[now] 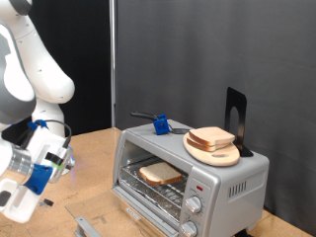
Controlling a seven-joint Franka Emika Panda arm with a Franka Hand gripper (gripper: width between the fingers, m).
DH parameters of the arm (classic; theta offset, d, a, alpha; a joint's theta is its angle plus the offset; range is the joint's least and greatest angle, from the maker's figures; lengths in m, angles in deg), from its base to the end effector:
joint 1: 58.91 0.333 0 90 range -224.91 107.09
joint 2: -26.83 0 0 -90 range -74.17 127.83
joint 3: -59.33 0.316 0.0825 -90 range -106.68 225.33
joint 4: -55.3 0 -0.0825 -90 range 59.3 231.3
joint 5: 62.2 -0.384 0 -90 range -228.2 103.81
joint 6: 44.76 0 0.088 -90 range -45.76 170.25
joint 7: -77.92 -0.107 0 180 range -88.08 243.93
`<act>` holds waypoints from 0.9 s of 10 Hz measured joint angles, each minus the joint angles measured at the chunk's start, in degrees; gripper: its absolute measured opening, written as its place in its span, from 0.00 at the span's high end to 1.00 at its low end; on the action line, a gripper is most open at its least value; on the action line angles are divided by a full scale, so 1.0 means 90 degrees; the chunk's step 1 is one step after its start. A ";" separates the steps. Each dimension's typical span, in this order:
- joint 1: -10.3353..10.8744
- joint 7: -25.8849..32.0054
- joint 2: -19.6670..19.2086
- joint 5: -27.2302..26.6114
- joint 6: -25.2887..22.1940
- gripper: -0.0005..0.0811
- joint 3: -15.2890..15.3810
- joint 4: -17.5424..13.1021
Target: Make a piece of toast with the oven
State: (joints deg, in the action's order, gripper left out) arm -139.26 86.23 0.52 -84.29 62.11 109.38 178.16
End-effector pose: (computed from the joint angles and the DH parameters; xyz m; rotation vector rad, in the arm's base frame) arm 0.4520 -0.2241 0.2472 -2.1826 0.6299 0.4157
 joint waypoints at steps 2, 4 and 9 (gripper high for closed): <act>-0.0019 0.0338 -0.0104 0.0000 0.0352 0.16 -0.0028 0.0209; -0.0020 0.0522 -0.0126 -0.0003 0.0749 0.16 -0.0058 0.0453; -0.0013 0.0766 -0.0155 -0.0008 0.1697 0.16 -0.0067 0.1224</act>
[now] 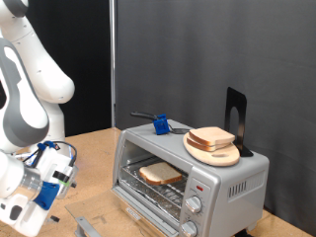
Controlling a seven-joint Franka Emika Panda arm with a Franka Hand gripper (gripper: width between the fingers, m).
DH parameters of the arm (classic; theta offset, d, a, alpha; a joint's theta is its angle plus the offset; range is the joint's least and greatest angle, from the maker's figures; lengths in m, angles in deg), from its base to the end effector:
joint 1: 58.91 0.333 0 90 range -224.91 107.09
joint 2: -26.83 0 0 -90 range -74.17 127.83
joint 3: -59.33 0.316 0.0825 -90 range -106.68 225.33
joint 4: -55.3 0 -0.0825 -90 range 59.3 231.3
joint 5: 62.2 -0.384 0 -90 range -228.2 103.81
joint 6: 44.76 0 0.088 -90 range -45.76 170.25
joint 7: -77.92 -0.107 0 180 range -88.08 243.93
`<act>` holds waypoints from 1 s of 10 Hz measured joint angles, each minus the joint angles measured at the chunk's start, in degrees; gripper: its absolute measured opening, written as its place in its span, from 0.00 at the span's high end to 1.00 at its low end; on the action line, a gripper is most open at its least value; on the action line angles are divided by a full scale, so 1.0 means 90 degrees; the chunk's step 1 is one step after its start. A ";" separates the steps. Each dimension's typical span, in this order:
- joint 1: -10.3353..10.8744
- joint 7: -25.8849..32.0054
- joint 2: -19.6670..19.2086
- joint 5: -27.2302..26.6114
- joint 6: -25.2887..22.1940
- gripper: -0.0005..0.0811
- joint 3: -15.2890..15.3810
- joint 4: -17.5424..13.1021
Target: Make a piece of toast with the oven
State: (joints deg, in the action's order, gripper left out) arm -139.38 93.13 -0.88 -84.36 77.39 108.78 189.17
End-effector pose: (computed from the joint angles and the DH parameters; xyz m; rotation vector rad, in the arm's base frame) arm 0.4160 -0.1957 0.1831 -2.2376 0.6195 0.3278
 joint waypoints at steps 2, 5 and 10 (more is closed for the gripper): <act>0.0002 0.0077 -0.0037 -0.0024 0.0270 0.16 0.0012 0.0254; 0.0007 0.0124 -0.0101 -0.0069 0.0582 0.16 0.0069 0.0552; 0.0037 0.0124 -0.0109 -0.0382 0.0763 0.16 0.0303 0.0911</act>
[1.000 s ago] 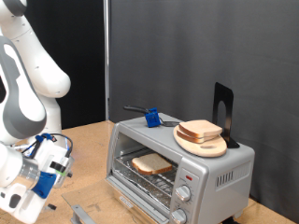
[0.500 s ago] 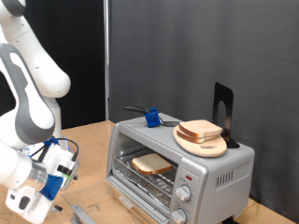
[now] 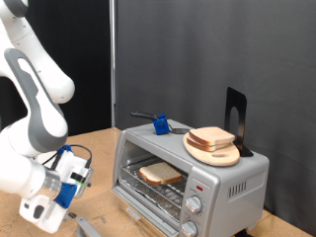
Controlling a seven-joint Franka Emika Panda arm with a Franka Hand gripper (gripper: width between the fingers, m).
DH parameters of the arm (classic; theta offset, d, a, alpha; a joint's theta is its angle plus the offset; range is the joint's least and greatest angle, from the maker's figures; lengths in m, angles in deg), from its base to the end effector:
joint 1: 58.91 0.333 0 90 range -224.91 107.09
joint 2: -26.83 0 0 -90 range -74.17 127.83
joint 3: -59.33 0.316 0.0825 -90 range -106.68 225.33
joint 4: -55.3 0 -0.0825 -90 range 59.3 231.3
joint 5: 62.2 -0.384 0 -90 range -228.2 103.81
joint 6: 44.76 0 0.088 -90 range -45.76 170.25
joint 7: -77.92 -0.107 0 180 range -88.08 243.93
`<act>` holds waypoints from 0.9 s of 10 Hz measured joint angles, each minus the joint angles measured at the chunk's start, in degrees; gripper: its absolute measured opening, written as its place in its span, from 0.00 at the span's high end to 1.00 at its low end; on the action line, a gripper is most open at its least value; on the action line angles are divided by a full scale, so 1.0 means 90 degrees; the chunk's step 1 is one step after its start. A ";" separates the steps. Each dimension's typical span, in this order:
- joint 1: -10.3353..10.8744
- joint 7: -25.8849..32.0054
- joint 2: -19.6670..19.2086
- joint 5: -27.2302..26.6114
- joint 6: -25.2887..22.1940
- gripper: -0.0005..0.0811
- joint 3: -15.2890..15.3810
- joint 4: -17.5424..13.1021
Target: Make a piece of toast with the oven
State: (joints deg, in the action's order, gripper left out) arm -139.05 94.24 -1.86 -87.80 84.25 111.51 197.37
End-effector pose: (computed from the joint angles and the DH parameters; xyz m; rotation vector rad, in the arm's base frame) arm 0.3903 -0.1394 0.1545 -2.2034 0.6189 0.3679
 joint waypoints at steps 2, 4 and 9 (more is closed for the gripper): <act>-0.0011 -0.0006 0.0007 -0.0083 -0.0017 0.16 0.0065 0.0037; -0.0098 -0.0016 0.0062 -0.0206 -0.0265 0.16 0.0164 0.0020; -0.0651 -0.0035 0.0530 -0.0595 -0.1700 0.16 0.0642 -0.0204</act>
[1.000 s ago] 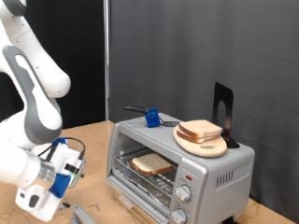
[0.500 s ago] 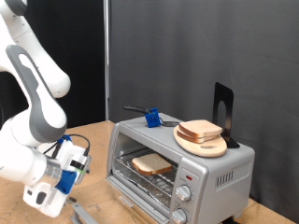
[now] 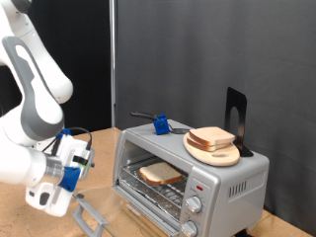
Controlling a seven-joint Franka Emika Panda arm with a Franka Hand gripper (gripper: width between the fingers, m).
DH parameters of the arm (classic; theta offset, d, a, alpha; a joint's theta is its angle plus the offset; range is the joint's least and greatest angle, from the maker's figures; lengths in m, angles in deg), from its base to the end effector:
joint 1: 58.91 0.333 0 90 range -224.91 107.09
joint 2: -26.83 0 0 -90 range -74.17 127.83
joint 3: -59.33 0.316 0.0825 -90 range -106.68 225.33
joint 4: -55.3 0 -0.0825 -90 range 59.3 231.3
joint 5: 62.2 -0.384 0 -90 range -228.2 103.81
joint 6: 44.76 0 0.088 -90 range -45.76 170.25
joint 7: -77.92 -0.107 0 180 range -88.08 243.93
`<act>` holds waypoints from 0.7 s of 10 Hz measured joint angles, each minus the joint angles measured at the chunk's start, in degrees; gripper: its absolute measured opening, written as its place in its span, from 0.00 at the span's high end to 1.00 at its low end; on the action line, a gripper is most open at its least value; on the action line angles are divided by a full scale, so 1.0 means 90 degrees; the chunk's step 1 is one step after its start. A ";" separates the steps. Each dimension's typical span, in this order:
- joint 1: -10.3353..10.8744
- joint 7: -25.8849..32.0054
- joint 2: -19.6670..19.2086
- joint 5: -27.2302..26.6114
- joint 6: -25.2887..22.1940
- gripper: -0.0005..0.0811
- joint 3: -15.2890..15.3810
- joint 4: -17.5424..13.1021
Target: Make a piece of toast with the oven
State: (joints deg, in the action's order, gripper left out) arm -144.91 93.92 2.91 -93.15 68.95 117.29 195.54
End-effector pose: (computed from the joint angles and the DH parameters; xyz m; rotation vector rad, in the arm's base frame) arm 0.3913 -0.1337 0.2007 -2.0586 0.5675 0.4651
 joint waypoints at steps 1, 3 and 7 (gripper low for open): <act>-0.0107 0.0000 0.0133 -0.0100 -0.0258 0.16 0.0097 -0.0033; -0.0321 0.0000 0.0421 -0.0331 -0.0676 0.16 0.0285 -0.0080; -0.0668 0.0034 0.0972 -0.0787 -0.1478 0.16 0.0587 -0.0183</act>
State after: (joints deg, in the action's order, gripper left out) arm -150.92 94.22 11.66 -100.23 55.65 122.58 193.89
